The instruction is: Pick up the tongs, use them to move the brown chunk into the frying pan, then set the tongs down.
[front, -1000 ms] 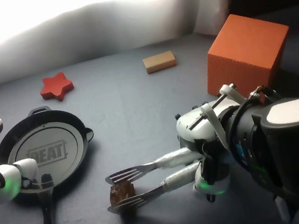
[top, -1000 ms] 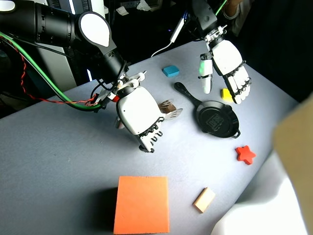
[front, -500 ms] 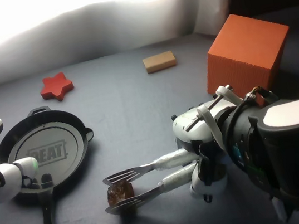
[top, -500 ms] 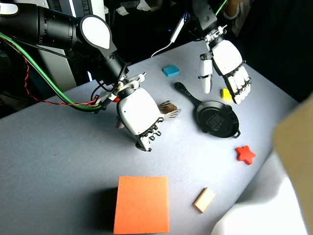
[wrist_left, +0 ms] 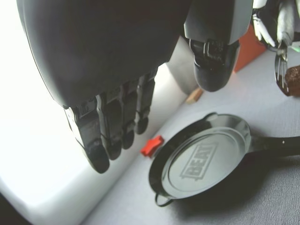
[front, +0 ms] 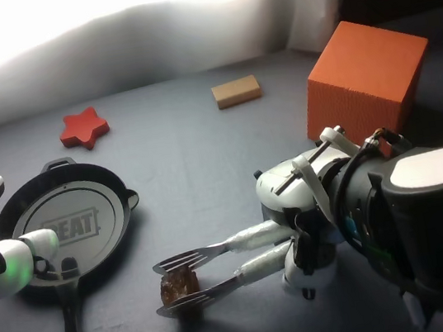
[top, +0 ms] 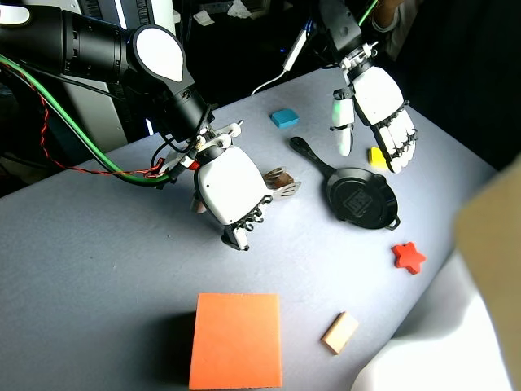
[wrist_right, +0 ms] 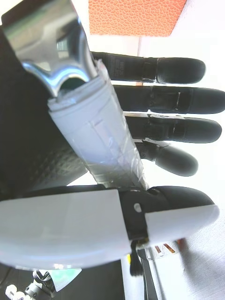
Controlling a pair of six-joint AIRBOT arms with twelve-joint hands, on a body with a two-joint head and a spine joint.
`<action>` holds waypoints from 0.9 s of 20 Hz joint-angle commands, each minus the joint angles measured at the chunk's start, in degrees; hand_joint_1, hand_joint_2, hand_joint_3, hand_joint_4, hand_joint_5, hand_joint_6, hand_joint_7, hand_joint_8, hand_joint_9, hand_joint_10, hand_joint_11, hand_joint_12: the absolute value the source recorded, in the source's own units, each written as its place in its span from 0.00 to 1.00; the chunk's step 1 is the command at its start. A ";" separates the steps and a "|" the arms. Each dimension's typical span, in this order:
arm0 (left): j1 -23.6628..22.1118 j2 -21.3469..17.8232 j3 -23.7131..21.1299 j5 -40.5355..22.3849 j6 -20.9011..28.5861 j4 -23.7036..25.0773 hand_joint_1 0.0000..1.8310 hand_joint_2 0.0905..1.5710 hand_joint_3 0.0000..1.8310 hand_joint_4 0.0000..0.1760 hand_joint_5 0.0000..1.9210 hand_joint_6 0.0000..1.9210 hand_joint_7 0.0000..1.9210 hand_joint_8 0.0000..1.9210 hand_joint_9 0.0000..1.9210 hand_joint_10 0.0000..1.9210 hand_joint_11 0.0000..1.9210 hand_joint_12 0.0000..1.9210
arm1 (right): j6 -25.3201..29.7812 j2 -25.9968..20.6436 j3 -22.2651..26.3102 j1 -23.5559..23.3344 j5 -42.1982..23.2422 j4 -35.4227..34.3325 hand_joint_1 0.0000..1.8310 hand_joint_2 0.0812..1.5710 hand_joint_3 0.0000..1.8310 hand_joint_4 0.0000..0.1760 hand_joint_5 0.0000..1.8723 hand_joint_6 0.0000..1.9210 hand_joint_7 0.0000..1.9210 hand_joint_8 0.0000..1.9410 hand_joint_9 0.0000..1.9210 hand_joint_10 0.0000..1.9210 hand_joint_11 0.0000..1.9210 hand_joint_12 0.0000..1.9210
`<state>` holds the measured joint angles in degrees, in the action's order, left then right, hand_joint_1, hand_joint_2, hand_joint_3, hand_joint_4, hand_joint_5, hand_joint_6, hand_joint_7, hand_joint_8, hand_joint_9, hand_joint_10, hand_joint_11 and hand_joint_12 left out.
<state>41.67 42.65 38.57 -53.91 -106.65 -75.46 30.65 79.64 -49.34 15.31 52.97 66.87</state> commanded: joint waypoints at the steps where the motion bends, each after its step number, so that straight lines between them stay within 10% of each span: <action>1: -0.31 -0.33 0.49 -5.10 -0.14 3.04 0.00 0.83 0.00 0.19 0.03 0.00 0.04 0.00 0.04 0.00 0.00 0.18 | 0.03 -0.43 0.04 -0.29 -0.34 3.58 0.62 0.72 0.00 0.00 0.48 0.57 0.60 0.01 0.57 0.04 0.27 0.70; 14: -0.11 -0.31 0.50 -5.10 -0.14 3.06 0.00 0.83 0.00 0.14 0.03 0.00 0.05 0.00 0.05 0.00 0.00 0.18 | -0.60 -1.42 0.12 -0.63 -0.54 3.57 0.62 0.72 0.00 0.00 0.49 0.56 0.66 0.01 0.64 0.05 0.33 0.71; 15: -0.11 -0.31 0.50 -5.10 -0.14 3.06 0.01 0.83 0.00 0.16 0.04 0.00 0.06 0.00 0.06 0.00 0.00 0.21 | -0.61 -1.46 0.13 -0.64 -0.54 3.57 0.67 0.68 0.00 0.00 0.54 0.49 0.64 0.26 0.68 0.06 0.37 0.70; 18: -0.11 -0.31 0.50 -5.10 -0.14 3.06 0.00 0.83 0.00 0.17 0.03 0.00 0.05 0.00 0.05 0.00 0.00 0.18 | -0.62 -1.60 0.16 -0.88 -0.54 3.57 0.68 0.67 0.00 0.00 0.51 0.53 0.60 0.39 0.71 0.08 0.38 0.73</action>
<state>41.67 42.65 38.57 -53.93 -106.65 -75.48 29.93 78.48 -49.32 15.22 52.66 66.87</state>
